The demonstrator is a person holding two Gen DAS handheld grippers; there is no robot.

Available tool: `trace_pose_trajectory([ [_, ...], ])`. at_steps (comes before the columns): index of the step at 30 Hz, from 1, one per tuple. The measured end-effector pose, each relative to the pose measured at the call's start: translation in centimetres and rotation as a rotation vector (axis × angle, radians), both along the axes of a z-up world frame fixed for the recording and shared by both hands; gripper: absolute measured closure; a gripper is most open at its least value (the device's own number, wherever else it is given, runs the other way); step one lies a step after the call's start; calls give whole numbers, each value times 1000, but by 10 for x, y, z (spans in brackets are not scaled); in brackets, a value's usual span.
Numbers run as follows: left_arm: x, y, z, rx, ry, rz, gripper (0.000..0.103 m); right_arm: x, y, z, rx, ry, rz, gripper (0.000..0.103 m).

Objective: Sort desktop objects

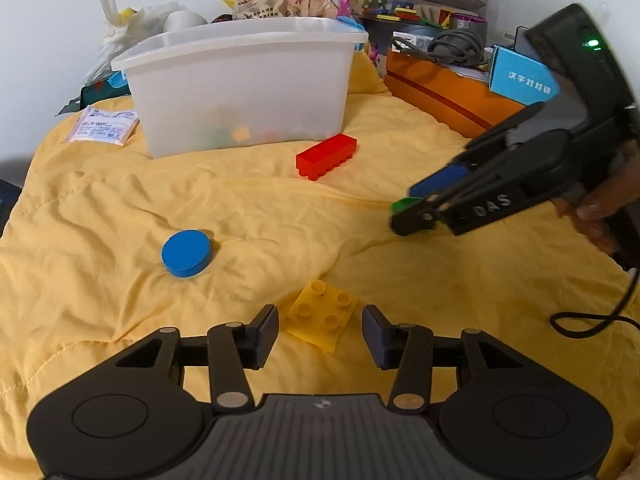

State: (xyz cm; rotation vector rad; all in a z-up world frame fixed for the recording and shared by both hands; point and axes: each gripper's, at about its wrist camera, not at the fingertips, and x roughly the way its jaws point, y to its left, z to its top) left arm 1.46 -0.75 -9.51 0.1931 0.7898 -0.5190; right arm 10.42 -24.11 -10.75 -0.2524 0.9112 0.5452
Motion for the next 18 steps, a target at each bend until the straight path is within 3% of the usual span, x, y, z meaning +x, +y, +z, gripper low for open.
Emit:
trace_pose_trajectory([
  [5, 1, -1, -3, 7, -3, -6, 52, -21, 4, 8, 9, 17, -104, 58],
  [8, 3, -2, -2, 11, -9, -14, 52, -28, 9, 10, -11, -51, -49, 41],
  [11, 1, -3, 0, 16, -22, -14, 52, -31, 15, 8, -110, -105, 54, 40],
  [13, -1, -2, 2, 16, -28, -12, 52, -36, 17, 11, -152, -136, 137, 47],
  [15, -3, 1, 4, 19, -35, -9, 52, -42, 18, 13, -205, -151, 221, 69],
  [18, -4, 3, 5, 17, -39, 2, 51, -55, 24, 10, -308, -187, 369, 70],
])
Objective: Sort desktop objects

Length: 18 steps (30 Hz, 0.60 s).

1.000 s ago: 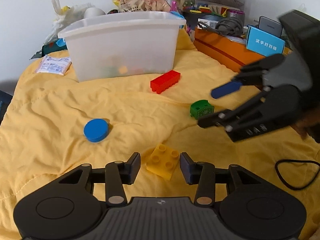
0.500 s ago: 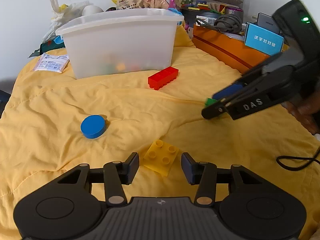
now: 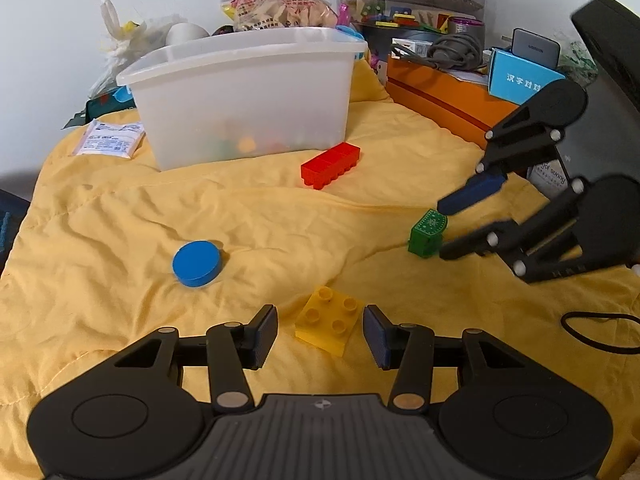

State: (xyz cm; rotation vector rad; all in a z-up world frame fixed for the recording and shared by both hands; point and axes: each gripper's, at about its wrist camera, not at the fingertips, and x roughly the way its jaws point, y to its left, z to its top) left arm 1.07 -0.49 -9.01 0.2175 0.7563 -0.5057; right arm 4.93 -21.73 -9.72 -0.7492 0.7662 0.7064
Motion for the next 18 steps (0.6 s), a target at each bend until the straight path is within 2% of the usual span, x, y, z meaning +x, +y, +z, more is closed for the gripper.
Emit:
trace_pose_trajectory([
  [5, 1, 0, 0, 0, 5, 10, 51, 2, 9, -13, -71, -32, 64, 68],
  [8, 0, -1, -1, 4, 2, 7, 51, 17, 14, -16, -70, -36, 59, 67],
  [12, 1, -3, -2, 7, 3, 7, 51, 43, 11, -20, -15, 29, 8, 66],
  [14, 1, -4, -2, 16, -3, 9, 51, 53, 2, -19, 63, 78, -35, 67],
  [16, 2, -4, -3, 23, -8, 11, 48, 58, -6, -18, 124, 131, -96, 72],
  [17, 3, -4, -4, 23, -9, 10, 47, 58, -9, -18, 143, 139, -128, 78],
  [18, 4, -4, -4, 24, -11, 9, 45, 56, -11, -18, 150, 139, -158, 79],
])
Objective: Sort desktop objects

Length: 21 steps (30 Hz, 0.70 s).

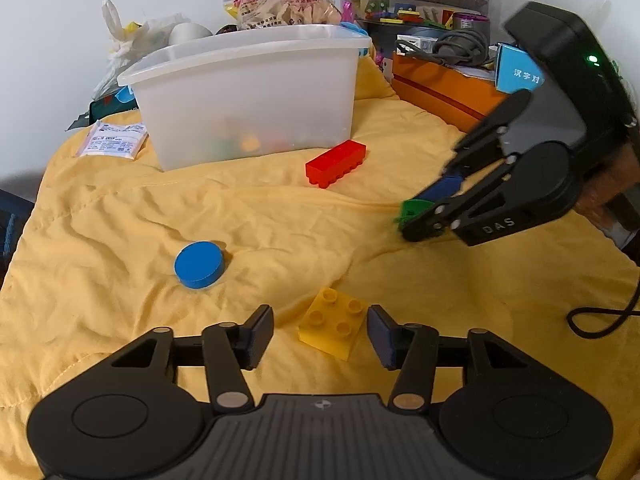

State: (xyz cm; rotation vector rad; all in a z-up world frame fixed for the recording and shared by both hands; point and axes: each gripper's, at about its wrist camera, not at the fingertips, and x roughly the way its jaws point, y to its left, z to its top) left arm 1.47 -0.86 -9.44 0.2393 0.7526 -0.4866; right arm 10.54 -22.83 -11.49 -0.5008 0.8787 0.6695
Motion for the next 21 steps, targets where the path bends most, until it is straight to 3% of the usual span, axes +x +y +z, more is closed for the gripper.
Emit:
trace_pose_trajectory([
  [5, 1, -3, -3, 38, -36, -51, 42, -17, -4, 1, -2, 41, -298, 79],
  [8, 5, -7, -6, 51, -40, -89, 42, -20, -11, 2, 108, 113, -431, 76],
  [9, 6, -8, -8, 50, -33, -106, 42, -22, -14, 1, 144, 122, -454, 68],
  [11, 8, -9, -11, 44, -14, -116, 44, -29, -15, 1, 151, 81, -454, 48],
  [12, 9, -8, -11, 32, 2, -115, 49, -34, -15, 2, 145, 49, -445, 46],
  [15, 7, -6, -12, 21, 26, -106, 63, -44, -14, 5, 148, -10, -427, 46],
  [21, -4, -9, -11, 40, 19, -105, 64, -70, -13, 12, 132, -66, -380, 47],
])
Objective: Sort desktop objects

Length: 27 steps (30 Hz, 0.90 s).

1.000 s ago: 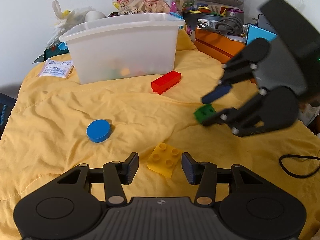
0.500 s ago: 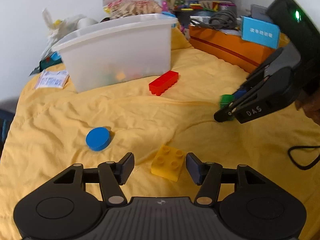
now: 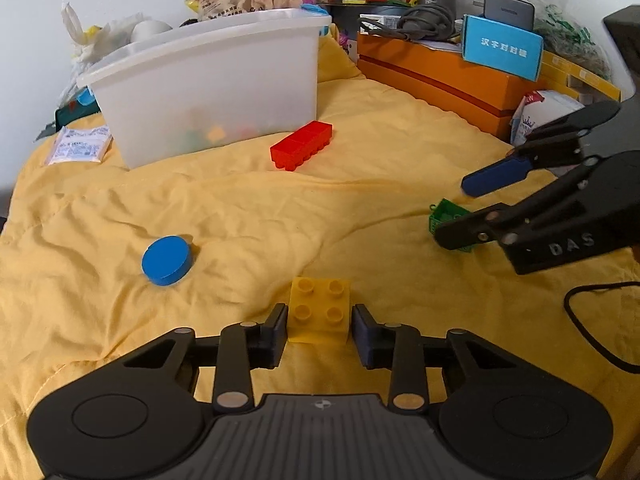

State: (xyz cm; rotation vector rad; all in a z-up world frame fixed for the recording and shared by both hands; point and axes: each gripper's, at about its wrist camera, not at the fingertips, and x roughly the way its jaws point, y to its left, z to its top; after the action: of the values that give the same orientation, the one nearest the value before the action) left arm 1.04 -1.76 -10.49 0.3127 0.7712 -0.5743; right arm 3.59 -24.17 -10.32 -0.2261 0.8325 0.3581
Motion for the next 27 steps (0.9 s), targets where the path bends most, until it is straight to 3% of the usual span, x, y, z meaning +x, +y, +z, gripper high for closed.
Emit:
trace_pose_trajectory([
  [3, -5, -2, -1, 11, -8, -4, 63, -16, 8, 8, -73, -72, 30, 51],
  [6, -7, -3, -1, 15, -12, -6, 63, -33, 24, 13, -201, -156, 176, 58],
  [8, -6, -3, -1, 17, -14, -6, 62, -45, 37, 5, -356, -209, 276, 59],
  [10, -6, -4, -1, 17, -14, -3, 62, -51, 44, -5, -414, -217, 342, 64],
  [14, -7, -6, -1, 22, -18, -1, 61, -45, 53, -25, -488, -204, 348, 74],
  [16, -7, -5, -1, 23, -19, 1, 61, -38, 52, -32, -537, -212, 293, 78],
  [19, -8, -5, -1, 22, -18, 6, 60, -21, 40, -20, -426, -155, 160, 80],
  [20, -8, -5, -1, 21, -18, 8, 60, -17, 35, -15, -374, -141, 129, 84],
  [21, -8, -5, -1, 20, -17, 9, 59, -14, 31, -9, -320, -131, 105, 96],
  [25, -8, -4, -1, 19, -17, 11, 58, 6, 4, 14, 101, 38, -18, 97],
  [27, -8, -5, -1, 19, -17, 12, 58, 14, -3, 13, 217, 107, -58, 96],
])
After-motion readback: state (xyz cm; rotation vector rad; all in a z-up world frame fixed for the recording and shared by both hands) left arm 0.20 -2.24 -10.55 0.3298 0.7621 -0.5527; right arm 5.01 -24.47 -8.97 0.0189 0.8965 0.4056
